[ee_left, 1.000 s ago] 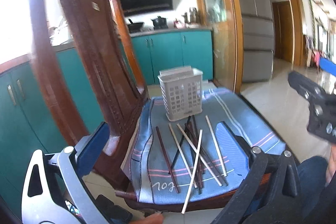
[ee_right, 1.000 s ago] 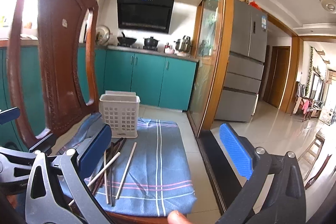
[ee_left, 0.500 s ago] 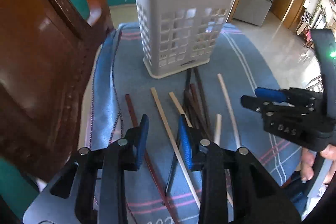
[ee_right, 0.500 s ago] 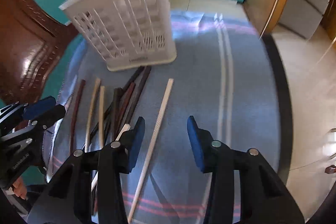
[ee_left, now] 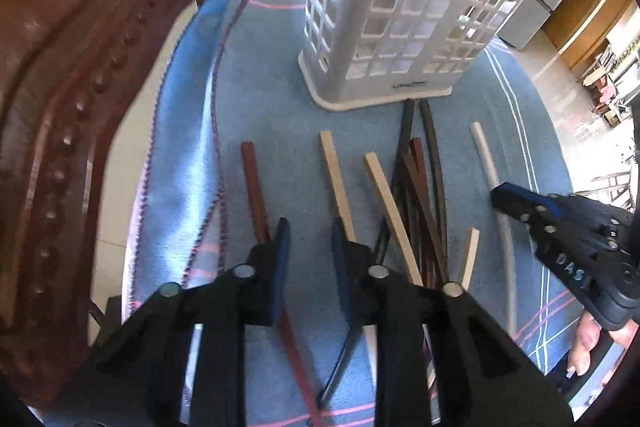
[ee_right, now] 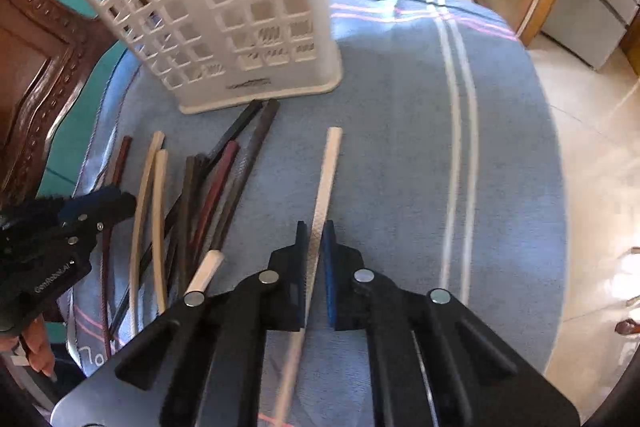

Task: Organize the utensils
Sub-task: 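Lower both tools toward the chopstick pile in front of the white holder, then close the right tool on a white chopstick while the left tool grasps a dark brown chopstick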

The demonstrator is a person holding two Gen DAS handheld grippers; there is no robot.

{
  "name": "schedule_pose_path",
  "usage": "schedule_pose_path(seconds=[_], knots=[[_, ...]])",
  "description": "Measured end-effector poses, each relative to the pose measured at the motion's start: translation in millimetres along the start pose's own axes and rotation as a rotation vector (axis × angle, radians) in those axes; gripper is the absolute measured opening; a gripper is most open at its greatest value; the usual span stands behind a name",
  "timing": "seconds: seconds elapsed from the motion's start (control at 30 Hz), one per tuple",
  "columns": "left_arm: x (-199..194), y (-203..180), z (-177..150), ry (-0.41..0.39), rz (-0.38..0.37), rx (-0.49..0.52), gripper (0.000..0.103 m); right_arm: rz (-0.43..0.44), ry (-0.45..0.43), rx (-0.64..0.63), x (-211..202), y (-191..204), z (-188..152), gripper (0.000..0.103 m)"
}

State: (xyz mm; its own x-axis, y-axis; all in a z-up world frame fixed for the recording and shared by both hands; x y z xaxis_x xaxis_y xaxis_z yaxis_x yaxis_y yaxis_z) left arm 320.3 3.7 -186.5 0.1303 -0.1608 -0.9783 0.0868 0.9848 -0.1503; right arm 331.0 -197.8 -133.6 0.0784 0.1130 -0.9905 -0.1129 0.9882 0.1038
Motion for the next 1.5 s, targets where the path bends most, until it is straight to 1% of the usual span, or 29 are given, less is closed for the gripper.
schedule_pose_path(seconds=[0.07,0.13,0.17,0.2,0.23,0.27,0.33,0.4,0.5,0.53,0.6,0.63,0.67,0.73,0.8,0.83,0.87,0.93,0.97,1.13,1.17,1.23,1.27,1.3,1.33,1.43,1.5], knots=[[5.4,-1.2,-0.4,0.010,-0.002,0.000,0.017,-0.049,-0.012,0.005,-4.6,-3.5,-1.8,0.007],[5.3,-0.8,-0.1,0.006,-0.007,-0.005,0.017,-0.052,-0.003,0.013,-3.0,-5.3,-4.1,0.008],[5.1,1.2,0.7,0.007,-0.019,-0.016,0.017,-0.050,0.007,0.012,-0.7,-5.3,-5.0,0.012],[5.7,4.2,2.2,0.008,-0.035,-0.028,0.017,-0.066,0.017,0.010,2.8,-5.6,-5.8,0.014],[8.5,1.2,4.5,0.009,-0.044,-0.035,0.017,-0.074,0.008,0.004,3.6,-5.7,-5.8,0.022],[5.1,3.9,4.7,0.011,-0.052,-0.043,0.017,-0.098,0.001,-0.005,3.6,-4.5,-5.6,0.028],[2.4,9.1,6.2,0.010,-0.061,-0.059,0.018,-0.109,-0.006,-0.005,4.4,-2.0,-8.5,0.030],[0.6,13.5,6.4,0.010,-0.066,-0.071,0.025,-0.101,-0.009,0.003,3.7,-2.2,-9.6,0.030],[1.7,15.6,15.0,0.013,-0.051,-0.058,0.025,-0.098,-0.012,0.006,6.9,-2.2,-4.8,0.030],[0.9,17.5,15.8,0.016,-0.057,-0.057,0.026,-0.099,-0.012,0.001,6.6,-2.6,-4.8,0.030],[-1.9,17.2,18.0,0.010,-0.059,-0.071,0.035,-0.076,-0.010,0.012,9.8,-11.4,-5.5,0.030],[-5.2,20.2,19.1,0.002,-0.051,-0.077,0.038,-0.066,-0.006,0.019,11.6,-12.8,0.4,0.030],[-9.6,23.2,19.5,-0.009,-0.046,-0.084,0.040,-0.051,-0.001,0.026,10.8,-16.2,-2.0,0.030],[-17.9,24.4,18.9,-0.026,-0.058,-0.083,0.040,-0.039,0.004,0.030,9.9,-22.5,-3.6,0.030],[-29.9,22.8,16.7,-0.051,-0.070,-0.061,0.040,-0.042,0.004,0.025,9.8,-24.8,-1.7,0.030],[-32.5,21.7,17.1,-0.057,-0.059,-0.056,0.040,-0.046,0.003,0.021,10.0,-26.0,-2.3,0.030],[-34.0,23.5,17.5,-0.058,-0.031,-0.064,0.040,-0.050,0.002,0.019,10.5,-25.4,0.7,0.030],[-30.2,28.4,17.9,-0.040,0.011,-0.083,0.038,-0.060,0.000,0.013,11.4,-23.3,0.9,0.030],[-26.0,30.2,19.1,-0.025,0.026,-0.094,0.034,-0.063,0.000,0.012,12.0,-18.6,-0.2,0.030],[-12.3,21.1,25.8,0.012,0.050,-0.067,0.034,-0.076,-0.009,0.009,14.5,-13.5,2.0,0.030],[-3.1,15.0,29.7,0.024,0.066,-0.067,0.034,-0.087,-0.012,0.005,15.3,-13.0,3.0,0.030],[2.8,7.1,36.3,0.008,0.109,-0.060,0.034,-0.108,-0.021,-0.004,16.7,-9.4,4.2,0.029],[3.7,5.8,37.7,0.004,0.117,-0.060,0.033,-0.111,-0.025,-0.009,17.3,-7.9,4.6,0.019],[3.7,3.5,38.9,-0.004,0.117,-0.060,0.018,-0.104,-0.029,-0.012,18.4,-5.3,4.1,0.009],[3.8,2.6,41.0,-0.010,0.122,-0.061,0.008,-0.086,-0.028,-0.007,18.7,-5.1,4.2,0.006],[-5.8,-1.3,46.4,-0.052,0.090,-0.065,0.007,-0.021,-0.049,-0.004,13.4,-4.8,3.2,0.006],[-28.8,-5.4,47.8,-0.126,0.088,-0.054,0.007,-0.003,-0.090,0.005,-1.9,-7.3,0.1,0.006]])
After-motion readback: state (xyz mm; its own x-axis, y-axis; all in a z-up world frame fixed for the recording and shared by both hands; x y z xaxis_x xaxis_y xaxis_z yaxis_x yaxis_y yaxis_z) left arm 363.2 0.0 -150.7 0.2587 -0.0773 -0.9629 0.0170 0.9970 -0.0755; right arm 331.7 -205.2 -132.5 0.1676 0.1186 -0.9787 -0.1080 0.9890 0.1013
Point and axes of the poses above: each gripper's, at about its wrist camera, not at the fingertips, and x roughly the way its jaws point, y to its left, z to its top, the point moved 4 cm from there along x, roughly the way its jaws point, and after that the axes turned 14 degrees about y, right-handed, at the moved point
